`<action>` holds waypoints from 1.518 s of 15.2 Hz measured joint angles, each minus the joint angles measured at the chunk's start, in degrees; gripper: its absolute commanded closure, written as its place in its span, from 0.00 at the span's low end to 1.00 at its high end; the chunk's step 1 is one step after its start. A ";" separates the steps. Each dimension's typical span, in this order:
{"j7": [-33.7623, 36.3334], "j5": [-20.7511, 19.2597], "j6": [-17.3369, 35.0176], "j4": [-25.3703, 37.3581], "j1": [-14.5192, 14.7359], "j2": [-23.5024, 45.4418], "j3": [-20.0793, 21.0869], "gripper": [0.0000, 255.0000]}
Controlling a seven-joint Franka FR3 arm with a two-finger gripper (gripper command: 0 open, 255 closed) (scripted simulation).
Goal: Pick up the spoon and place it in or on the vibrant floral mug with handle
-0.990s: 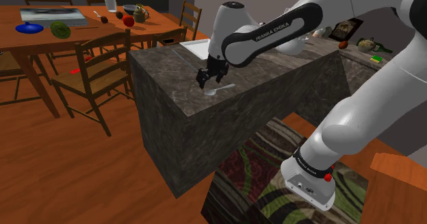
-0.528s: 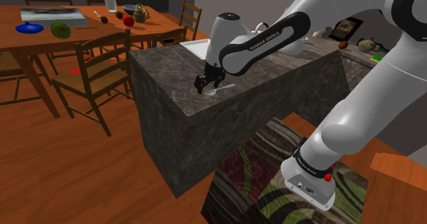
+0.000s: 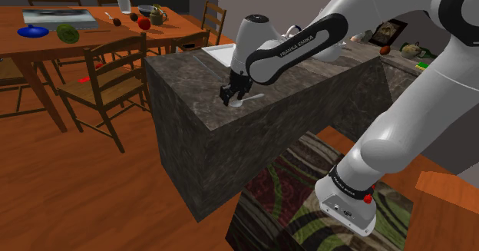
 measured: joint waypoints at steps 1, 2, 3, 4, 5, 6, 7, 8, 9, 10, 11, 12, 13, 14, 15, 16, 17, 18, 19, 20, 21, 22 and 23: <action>0.00 0.00 0.00 0.00 0.00 0.00 0.00 1.00; 0.00 0.00 0.00 -0.01 0.00 0.00 0.00 1.00; 0.00 0.00 0.00 -0.01 0.00 -0.01 0.00 1.00; 0.00 0.00 0.00 -0.01 0.00 -0.01 0.00 1.00; -0.01 0.00 0.01 -0.01 0.00 -0.01 0.00 1.00; 0.00 0.00 0.01 -0.01 0.00 0.00 0.00 1.00; 0.00 0.00 0.01 -0.01 0.00 0.00 0.00 1.00; 0.00 0.00 0.01 -0.01 0.00 0.00 0.00 1.00; -0.21 0.24 -0.39 -0.04 0.02 -0.44 -0.01 1.00; -0.57 0.55 -1.08 0.22 0.01 -0.91 -0.08 1.00; -0.70 0.78 -1.74 0.52 0.07 -1.30 -0.05 1.00; -0.99 1.01 -2.37 0.81 0.07 -1.67 -0.11 1.00; -1.07 1.29 -3.11 1.02 0.18 -2.21 -0.04 1.00; -1.26 1.54 -4.02 1.53 0.24 -2.63 -0.03 1.00; -1.45 1.81 -4.75 1.70 0.30 -3.21 -0.03 1.00; -1.66 2.06 -5.52 2.02 0.35 -3.69 -0.06 1.00; -2.03 2.35 -6.41 2.40 0.34 -4.23 -0.16 1.00; -2.29 2.60 -7.19 2.67 0.37 -4.77 -0.22 1.00; -2.53 2.81 -8.09 3.18 0.40 -5.18 -0.28 1.00; -2.61 2.94 -8.73 3.56 0.44 -5.45 -0.27 1.00; -2.92 3.24 -9.64 3.79 0.48 -6.15 -0.35 1.00; -3.14 3.37 -10.36 4.25 0.47 -6.43 -0.43 1.00; -3.21 3.49 -11.20 4.84 0.52 -6.68 -0.42 1.00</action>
